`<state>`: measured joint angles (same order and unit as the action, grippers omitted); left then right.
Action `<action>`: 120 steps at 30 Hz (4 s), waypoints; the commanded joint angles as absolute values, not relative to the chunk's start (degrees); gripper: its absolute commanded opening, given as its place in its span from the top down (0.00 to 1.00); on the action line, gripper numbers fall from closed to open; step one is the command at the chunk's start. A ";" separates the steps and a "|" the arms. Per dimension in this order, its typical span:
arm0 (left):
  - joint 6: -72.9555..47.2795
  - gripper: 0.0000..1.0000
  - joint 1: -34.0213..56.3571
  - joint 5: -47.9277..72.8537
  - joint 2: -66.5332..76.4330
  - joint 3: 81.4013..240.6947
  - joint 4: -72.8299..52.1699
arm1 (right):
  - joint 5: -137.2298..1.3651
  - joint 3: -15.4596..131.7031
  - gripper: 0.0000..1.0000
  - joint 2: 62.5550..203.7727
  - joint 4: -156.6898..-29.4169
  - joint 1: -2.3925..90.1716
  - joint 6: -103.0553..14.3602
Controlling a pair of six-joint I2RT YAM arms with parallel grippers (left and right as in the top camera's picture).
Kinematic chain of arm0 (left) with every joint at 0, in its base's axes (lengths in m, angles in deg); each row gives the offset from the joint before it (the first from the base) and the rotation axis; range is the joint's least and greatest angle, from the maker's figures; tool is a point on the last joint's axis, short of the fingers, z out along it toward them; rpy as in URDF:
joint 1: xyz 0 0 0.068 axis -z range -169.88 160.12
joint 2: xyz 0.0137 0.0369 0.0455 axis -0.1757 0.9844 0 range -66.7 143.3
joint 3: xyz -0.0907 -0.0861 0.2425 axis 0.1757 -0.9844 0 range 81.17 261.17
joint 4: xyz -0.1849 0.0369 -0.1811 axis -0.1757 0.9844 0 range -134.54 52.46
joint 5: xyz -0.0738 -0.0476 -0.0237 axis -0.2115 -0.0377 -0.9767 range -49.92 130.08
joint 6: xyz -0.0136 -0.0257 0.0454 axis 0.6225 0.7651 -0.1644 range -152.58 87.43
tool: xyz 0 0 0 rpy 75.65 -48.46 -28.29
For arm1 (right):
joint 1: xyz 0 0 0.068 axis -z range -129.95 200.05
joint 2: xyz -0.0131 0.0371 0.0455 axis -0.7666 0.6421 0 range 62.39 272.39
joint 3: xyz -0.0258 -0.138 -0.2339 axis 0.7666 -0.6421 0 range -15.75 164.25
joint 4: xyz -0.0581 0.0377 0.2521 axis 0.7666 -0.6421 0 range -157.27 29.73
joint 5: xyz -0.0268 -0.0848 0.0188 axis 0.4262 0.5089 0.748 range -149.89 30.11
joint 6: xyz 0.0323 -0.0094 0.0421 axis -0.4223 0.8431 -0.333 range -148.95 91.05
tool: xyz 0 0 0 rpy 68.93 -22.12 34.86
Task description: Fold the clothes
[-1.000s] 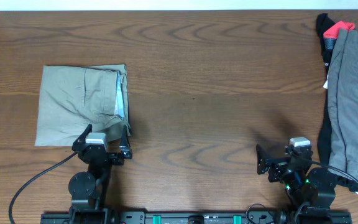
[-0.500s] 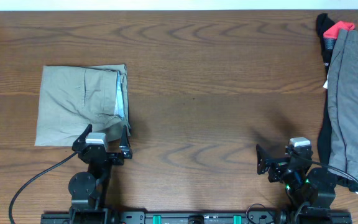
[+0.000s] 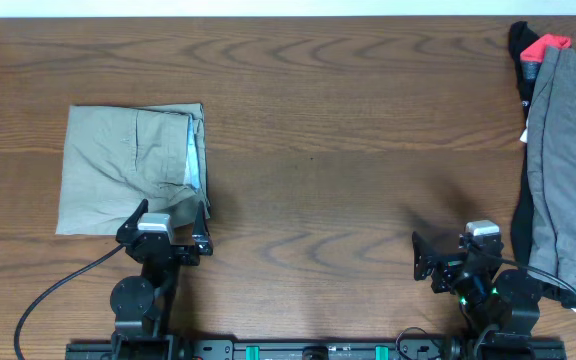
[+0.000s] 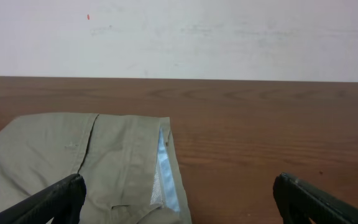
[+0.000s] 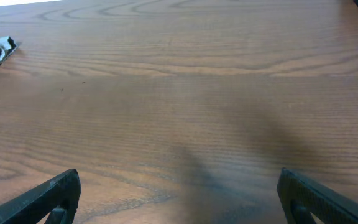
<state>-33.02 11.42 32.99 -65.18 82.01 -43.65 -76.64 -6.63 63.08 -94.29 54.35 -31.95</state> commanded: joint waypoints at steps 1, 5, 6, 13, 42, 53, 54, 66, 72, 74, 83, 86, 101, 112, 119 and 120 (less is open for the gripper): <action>-33.81 0.02 11.66 32.18 -64.96 81.40 -41.16 | -77.01 -6.83 0.01 62.80 -94.29 54.63 -32.52; -33.83 0.02 11.66 32.18 -64.96 81.40 -41.16 | -77.04 -6.83 0.01 62.80 -94.29 54.63 -32.52; -33.81 0.02 11.66 32.18 -64.96 81.40 -41.16 | -77.04 -6.83 0.01 62.80 -94.29 54.63 -32.52; -33.81 0.02 11.66 32.18 -64.96 81.40 -41.14 | -77.01 -6.83 0.01 62.80 -94.29 54.63 -32.52; -33.81 0.02 11.66 32.16 -64.96 81.40 -41.16 | -73.65 -6.83 0.01 62.80 -94.16 54.63 -31.69; -24.06 0.02 11.70 31.52 -62.36 81.40 -41.16 | -82.87 -6.83 0.01 62.80 -92.39 54.63 -46.47; -24.06 0.02 11.70 31.54 -61.66 81.40 -41.14 | -82.85 -6.83 0.01 62.80 -92.36 54.63 -46.53; -18.68 0.02 11.70 26.74 -57.46 83.94 -41.53 | -85.52 -6.83 0.01 62.80 -88.10 54.63 -46.56; -18.71 0.02 11.70 23.52 -55.58 93.71 -35.15 | -90.41 -6.37 0.01 63.95 -78.86 54.63 -52.72; -19.32 0.02 11.70 23.57 -52.41 99.94 -30.34 | -90.39 -5.36 0.01 65.20 -75.01 54.59 -54.20; -24.04 0.02 11.70 24.40 -25.01 132.35 -5.60 | -90.02 9.59 0.01 87.01 -76.61 54.59 -48.52; -27.93 0.02 11.70 24.51 -14.51 143.78 2.10 | -89.45 20.52 0.01 99.30 -86.05 54.59 -45.31; -28.04 0.02 11.70 18.21 2.73 159.30 10.27 | -77.23 71.40 0.01 145.52 -130.88 55.13 -29.53; -30.51 0.02 11.70 18.23 2.95 159.30 13.81 | -67.38 80.89 0.01 159.73 -131.53 67.79 -35.80; -32.61 0.02 11.73 18.19 3.30 159.30 15.34 | -71.46 81.76 0.05 161.15 -121.17 75.44 -35.95; -32.61 0.02 11.73 18.19 3.41 159.30 15.43 | -71.40 81.76 0.08 161.59 -120.28 76.21 -36.68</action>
<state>-30.99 11.48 19.00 3.02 158.08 15.14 -69.71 80.27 160.71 -121.43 74.00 -35.26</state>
